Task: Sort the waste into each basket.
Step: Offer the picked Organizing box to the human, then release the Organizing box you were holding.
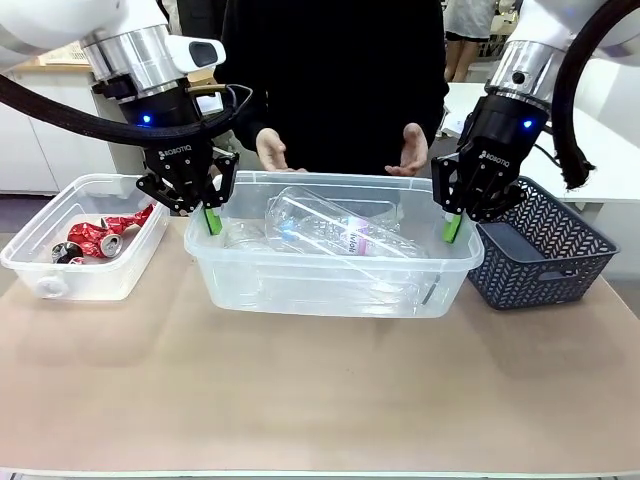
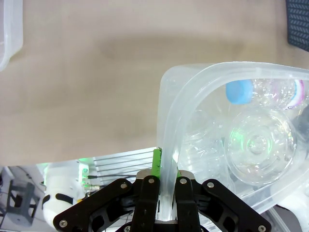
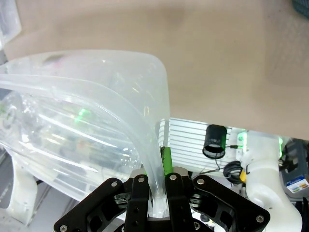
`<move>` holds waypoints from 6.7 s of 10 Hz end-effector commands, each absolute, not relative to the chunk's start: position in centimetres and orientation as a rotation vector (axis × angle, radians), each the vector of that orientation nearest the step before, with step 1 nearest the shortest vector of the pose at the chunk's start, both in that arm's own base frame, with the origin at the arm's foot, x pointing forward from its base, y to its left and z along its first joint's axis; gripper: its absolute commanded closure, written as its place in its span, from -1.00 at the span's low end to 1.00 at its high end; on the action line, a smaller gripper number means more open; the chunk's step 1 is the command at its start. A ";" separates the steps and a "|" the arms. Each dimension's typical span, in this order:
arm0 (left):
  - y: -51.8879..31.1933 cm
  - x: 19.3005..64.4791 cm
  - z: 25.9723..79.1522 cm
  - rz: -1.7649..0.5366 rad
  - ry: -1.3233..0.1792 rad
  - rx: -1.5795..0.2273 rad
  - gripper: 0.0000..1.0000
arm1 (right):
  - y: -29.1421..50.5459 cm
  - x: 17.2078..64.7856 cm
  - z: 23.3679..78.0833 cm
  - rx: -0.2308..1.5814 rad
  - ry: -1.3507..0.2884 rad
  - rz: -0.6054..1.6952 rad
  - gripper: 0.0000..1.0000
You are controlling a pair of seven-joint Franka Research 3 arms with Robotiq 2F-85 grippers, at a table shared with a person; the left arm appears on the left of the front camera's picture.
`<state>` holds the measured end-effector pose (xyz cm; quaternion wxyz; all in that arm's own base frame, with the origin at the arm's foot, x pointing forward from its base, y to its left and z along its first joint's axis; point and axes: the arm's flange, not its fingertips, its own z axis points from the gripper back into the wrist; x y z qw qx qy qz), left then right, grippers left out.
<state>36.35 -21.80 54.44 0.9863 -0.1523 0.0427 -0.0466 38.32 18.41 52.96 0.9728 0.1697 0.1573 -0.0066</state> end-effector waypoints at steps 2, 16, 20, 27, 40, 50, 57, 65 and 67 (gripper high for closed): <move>-21.2 36.5 54.6 -0.099 0.089 -0.293 1.00 | 17.8 38.0 53.1 0.350 0.313 -0.023 1.00; -20.1 58.6 56.5 -0.012 0.121 -0.279 0.91 | 19.8 59.0 55.9 0.292 0.308 -0.076 0.91; -20.8 58.2 56.2 -0.053 0.091 -0.264 0.91 | 20.5 59.2 55.6 0.282 0.323 -0.033 0.91; -20.8 58.2 56.2 -0.053 0.091 -0.264 0.91 | 20.5 59.2 55.6 0.282 0.323 -0.033 0.91; -20.3 56.4 57.3 -0.112 0.108 -0.269 -1.00 | 20.2 58.1 57.2 0.260 0.167 -0.031 -1.00; -20.7 56.6 57.9 -0.104 0.101 -0.271 -1.00 | 20.8 59.1 56.5 0.268 0.223 -0.040 -1.00; -21.9 55.8 59.8 -0.173 0.117 -0.276 -1.00 | 21.0 56.4 59.7 0.233 0.143 0.020 -1.00; -10.4 30.5 60.5 -0.355 -0.108 -0.565 -1.00 | 6.4 29.7 66.2 0.563 -0.174 -0.085 -1.00; -8.9 32.2 57.7 -0.064 -0.062 -0.577 -1.00 | 8.2 28.6 68.8 0.472 -0.155 -0.053 -1.00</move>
